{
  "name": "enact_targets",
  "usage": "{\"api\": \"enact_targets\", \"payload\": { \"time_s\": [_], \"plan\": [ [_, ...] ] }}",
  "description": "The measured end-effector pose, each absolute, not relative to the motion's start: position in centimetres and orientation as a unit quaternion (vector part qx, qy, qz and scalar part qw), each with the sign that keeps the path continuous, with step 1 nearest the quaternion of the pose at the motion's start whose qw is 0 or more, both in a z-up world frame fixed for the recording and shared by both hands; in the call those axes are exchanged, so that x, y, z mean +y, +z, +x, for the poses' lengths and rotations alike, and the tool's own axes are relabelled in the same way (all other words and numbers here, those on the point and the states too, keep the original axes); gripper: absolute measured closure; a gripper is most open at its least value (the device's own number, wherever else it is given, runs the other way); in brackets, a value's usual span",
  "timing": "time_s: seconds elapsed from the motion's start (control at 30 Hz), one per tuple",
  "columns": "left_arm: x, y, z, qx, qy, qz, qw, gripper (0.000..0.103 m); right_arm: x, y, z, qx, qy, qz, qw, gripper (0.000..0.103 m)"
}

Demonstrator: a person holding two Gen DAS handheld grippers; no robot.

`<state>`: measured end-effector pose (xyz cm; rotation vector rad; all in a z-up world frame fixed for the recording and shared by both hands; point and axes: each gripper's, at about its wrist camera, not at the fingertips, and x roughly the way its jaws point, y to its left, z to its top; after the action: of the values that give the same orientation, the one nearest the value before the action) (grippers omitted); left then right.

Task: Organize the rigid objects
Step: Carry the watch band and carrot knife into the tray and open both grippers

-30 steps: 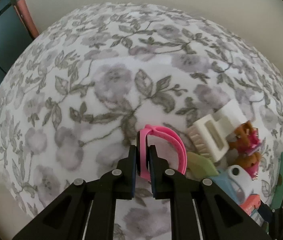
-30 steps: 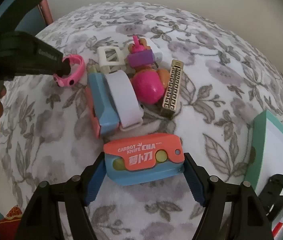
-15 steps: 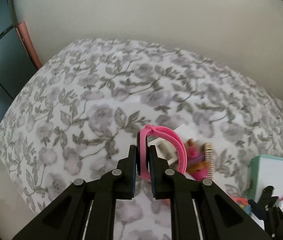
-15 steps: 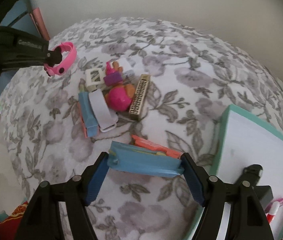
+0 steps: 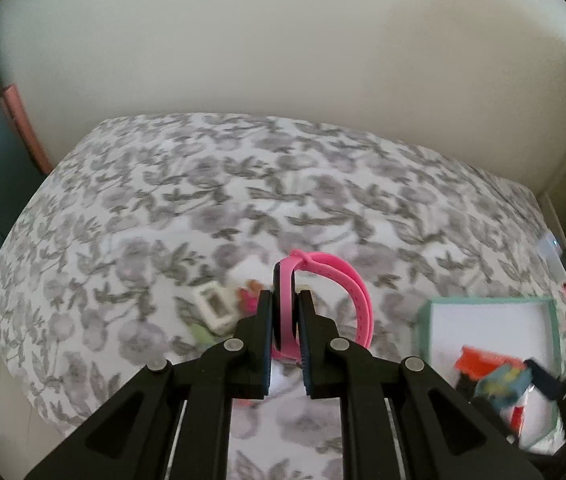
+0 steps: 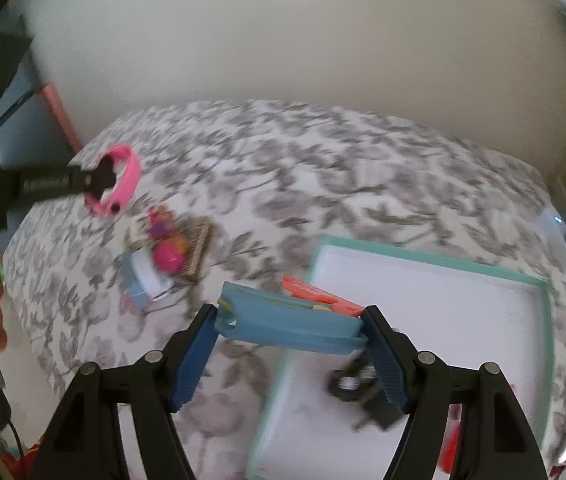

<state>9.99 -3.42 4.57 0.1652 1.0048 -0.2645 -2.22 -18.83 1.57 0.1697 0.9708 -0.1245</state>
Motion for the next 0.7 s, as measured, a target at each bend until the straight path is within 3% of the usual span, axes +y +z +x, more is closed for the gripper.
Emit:
{"api": "enact_targets", "payload": {
  "time_s": [0.7],
  "plan": [
    [-18.8,-3.6,4.3,0.508,-0.256,0.197,0.798,0.091,-33.8,-2.6,-8.3,0.501,-0.207,0.199,0.816,0.028]
  ]
}}
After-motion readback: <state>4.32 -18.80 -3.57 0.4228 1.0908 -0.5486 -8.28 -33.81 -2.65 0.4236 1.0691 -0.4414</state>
